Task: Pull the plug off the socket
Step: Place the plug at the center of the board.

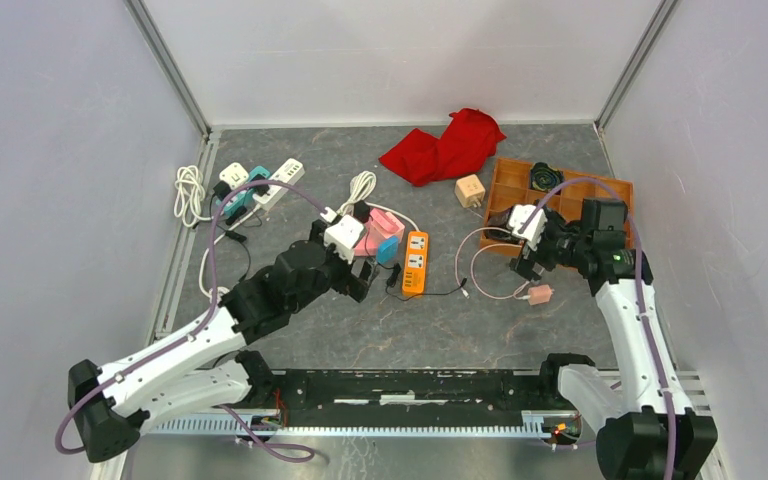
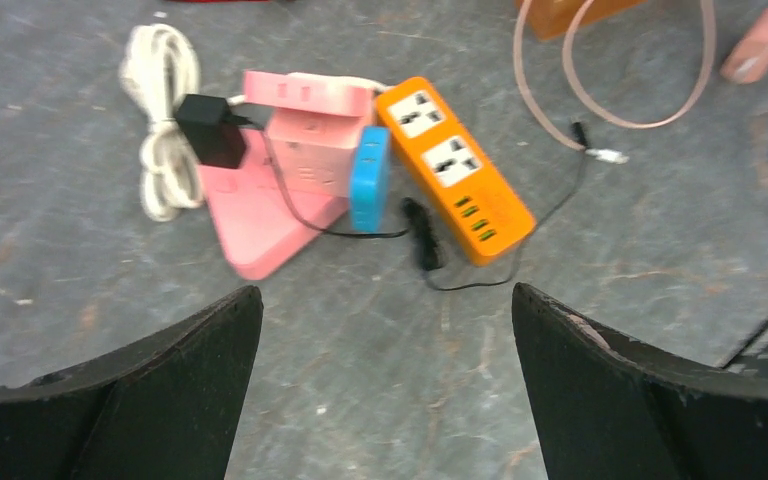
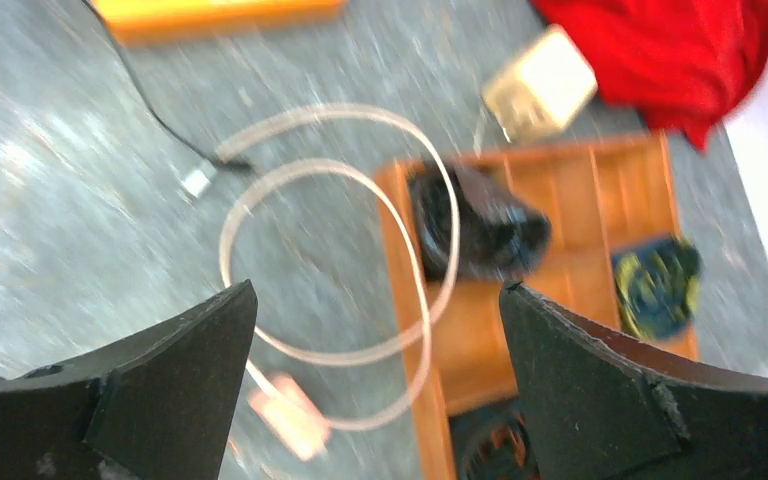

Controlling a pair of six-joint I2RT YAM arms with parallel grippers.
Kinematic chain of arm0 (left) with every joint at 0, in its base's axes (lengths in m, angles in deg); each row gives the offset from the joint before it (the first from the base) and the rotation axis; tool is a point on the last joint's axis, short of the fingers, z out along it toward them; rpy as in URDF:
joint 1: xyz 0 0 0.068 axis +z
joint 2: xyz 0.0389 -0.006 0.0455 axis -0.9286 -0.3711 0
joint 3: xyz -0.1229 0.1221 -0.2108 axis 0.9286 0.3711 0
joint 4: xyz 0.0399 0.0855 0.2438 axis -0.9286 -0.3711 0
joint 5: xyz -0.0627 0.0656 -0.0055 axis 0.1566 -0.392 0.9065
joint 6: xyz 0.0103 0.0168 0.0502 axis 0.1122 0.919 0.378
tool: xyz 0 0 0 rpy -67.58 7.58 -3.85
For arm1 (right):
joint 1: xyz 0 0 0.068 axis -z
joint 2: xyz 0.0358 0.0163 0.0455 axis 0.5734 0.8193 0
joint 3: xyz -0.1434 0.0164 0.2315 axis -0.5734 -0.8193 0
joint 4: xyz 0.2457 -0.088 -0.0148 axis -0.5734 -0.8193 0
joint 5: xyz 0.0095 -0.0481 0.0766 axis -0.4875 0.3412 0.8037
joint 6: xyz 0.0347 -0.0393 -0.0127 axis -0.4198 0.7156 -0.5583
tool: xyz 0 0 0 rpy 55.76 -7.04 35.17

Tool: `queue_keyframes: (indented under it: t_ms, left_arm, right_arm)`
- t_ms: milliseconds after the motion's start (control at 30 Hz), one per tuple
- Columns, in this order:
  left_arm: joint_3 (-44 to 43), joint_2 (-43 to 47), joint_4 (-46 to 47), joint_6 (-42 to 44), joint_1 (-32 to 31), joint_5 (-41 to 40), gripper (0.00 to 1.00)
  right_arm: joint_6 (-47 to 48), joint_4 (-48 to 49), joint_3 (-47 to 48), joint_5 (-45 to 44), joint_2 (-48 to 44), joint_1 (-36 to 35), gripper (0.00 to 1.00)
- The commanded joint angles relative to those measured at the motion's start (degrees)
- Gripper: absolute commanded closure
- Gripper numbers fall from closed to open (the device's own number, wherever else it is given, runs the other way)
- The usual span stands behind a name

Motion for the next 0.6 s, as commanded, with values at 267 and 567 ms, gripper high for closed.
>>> queue_keyframes:
  t_ms: [267, 567]
  left_arm:
    - [6.6, -8.2, 29.1, -31.7, 0.2, 11.3, 0.0]
    - [-9.7, -31.7, 17.3, -33.1, -5.3, -3.3, 0.01]
  right_arm:
    - [-19.4, 16.6, -9.5, 28.7, -2.0, -0.7, 0.02]
    - [-22.0, 17.7, -9.6, 20.5, -5.0, -0.8, 0.02]
